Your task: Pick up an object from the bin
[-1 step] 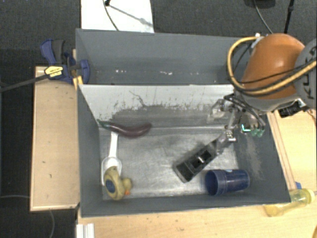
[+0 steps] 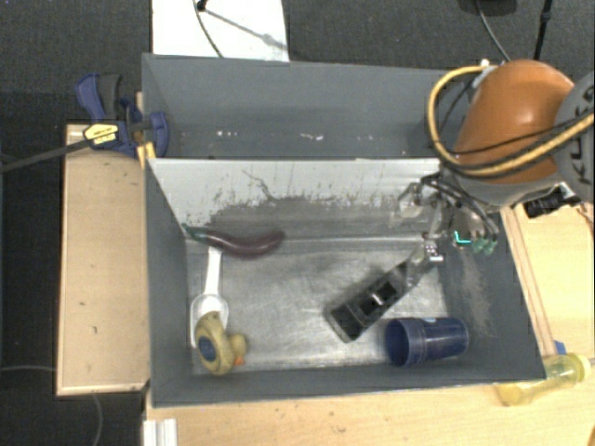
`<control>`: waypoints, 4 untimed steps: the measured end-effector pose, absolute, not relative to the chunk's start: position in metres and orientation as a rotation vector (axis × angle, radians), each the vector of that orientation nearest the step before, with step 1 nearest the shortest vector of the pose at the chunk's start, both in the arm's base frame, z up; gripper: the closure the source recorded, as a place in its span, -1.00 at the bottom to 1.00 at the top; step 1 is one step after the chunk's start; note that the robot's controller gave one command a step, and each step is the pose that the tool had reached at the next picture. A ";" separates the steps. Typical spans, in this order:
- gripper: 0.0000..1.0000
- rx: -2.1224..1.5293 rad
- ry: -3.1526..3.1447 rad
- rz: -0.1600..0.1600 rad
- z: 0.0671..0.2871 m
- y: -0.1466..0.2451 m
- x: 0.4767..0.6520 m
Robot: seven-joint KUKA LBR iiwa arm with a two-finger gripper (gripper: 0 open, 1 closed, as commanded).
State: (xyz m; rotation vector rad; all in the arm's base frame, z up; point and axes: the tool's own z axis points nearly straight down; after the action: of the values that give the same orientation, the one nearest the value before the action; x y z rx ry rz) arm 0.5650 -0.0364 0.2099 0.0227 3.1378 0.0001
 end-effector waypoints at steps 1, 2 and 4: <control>-1.00 -0.082 3.129 -0.001 0.174 -0.045 0.573; 1.00 -0.224 3.138 -0.002 0.077 -0.057 0.557; 1.00 -0.260 3.138 0.003 0.123 -0.056 0.549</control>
Offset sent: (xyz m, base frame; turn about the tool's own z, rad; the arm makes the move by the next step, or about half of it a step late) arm -0.0105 -0.0192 -0.1399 -0.1552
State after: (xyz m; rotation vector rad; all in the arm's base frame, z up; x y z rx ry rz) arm 0.5490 -0.0558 0.1232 -0.2597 3.1379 0.0031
